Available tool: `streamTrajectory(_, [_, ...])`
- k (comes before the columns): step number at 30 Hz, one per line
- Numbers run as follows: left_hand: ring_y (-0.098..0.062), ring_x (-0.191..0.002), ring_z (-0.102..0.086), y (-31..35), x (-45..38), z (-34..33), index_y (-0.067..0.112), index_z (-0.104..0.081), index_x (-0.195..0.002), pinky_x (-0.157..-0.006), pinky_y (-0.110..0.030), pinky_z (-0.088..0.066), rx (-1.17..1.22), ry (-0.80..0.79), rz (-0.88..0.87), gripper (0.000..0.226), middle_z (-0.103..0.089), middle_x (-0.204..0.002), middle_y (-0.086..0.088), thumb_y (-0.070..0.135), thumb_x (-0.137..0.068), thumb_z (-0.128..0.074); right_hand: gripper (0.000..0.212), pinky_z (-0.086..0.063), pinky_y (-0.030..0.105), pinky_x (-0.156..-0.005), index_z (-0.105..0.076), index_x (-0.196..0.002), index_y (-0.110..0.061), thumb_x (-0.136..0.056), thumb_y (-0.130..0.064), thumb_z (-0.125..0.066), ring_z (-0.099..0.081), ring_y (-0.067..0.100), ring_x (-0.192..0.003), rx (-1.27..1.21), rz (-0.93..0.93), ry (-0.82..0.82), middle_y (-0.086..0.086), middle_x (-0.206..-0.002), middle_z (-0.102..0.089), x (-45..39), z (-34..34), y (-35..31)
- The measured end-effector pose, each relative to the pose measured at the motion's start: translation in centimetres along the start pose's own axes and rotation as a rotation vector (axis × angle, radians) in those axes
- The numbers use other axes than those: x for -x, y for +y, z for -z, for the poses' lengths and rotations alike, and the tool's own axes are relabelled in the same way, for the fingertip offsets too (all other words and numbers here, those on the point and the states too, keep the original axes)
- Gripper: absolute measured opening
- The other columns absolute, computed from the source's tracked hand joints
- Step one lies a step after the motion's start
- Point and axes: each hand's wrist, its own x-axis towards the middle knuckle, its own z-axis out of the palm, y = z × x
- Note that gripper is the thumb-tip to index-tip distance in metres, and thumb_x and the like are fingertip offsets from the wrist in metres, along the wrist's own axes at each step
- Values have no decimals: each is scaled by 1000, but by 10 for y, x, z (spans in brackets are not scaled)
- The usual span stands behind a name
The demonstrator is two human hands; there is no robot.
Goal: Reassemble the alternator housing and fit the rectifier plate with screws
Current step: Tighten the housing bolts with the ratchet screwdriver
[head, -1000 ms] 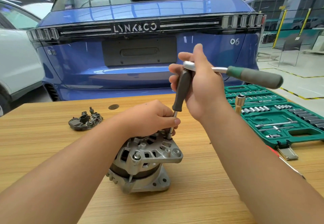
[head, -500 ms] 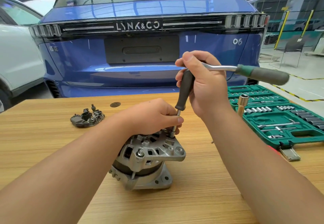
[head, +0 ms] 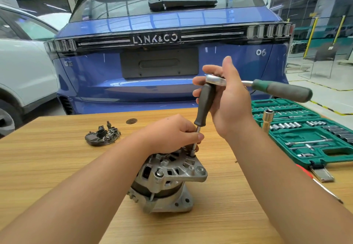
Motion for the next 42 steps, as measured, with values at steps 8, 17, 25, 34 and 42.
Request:
streamTrajectory(8, [-9,-82,-69,-6,-5,0,37,-74,-91,-81,-40,-57,47,-17,-21,29,-76,-90,16,55,-100,-53,22,-57,33,-71,-67,-106,-21,-105,-33,-49,-68,19,-70,129,130,18,3,-81,-73,-1,3,4])
streamTrajectory(17, [6,-72,-61,-7,-6,3,37,-78,-83,-66,-27,-41,35,-59,-70,33,-69,-78,28,51,-100,-54,62,-49,24,-55,-80,-85,-18,-101,-63,-39,-58,14,-52,-407,-310,-172,-2,-70,-67,-8,8,-2])
streamTrajectory(25, [7,-82,-66,-3,-3,4,34,-76,-91,-73,-24,-45,69,-101,-51,31,-74,-91,28,48,-103,-51,21,-54,31,-65,-71,-83,-20,-99,-31,-61,-67,20,-67,57,283,-54,1,-78,-68,-5,10,7])
streamTrajectory(34, [15,-60,-57,-2,-8,1,36,-71,-88,-50,-5,-36,-6,-101,-51,33,-64,-68,36,51,-105,-46,23,-48,18,-56,-61,-79,-30,-100,-39,-58,-69,8,-60,458,502,233,-6,-69,-66,-6,4,14])
streamTrajectory(42, [18,-61,-54,-1,-4,3,35,-72,-89,-52,-6,-37,-47,-104,-71,34,-57,-59,39,48,-106,-45,70,-45,21,-51,-71,-98,-20,-97,-74,-26,-52,10,-47,-468,-390,-120,-7,-66,-65,-14,10,-2])
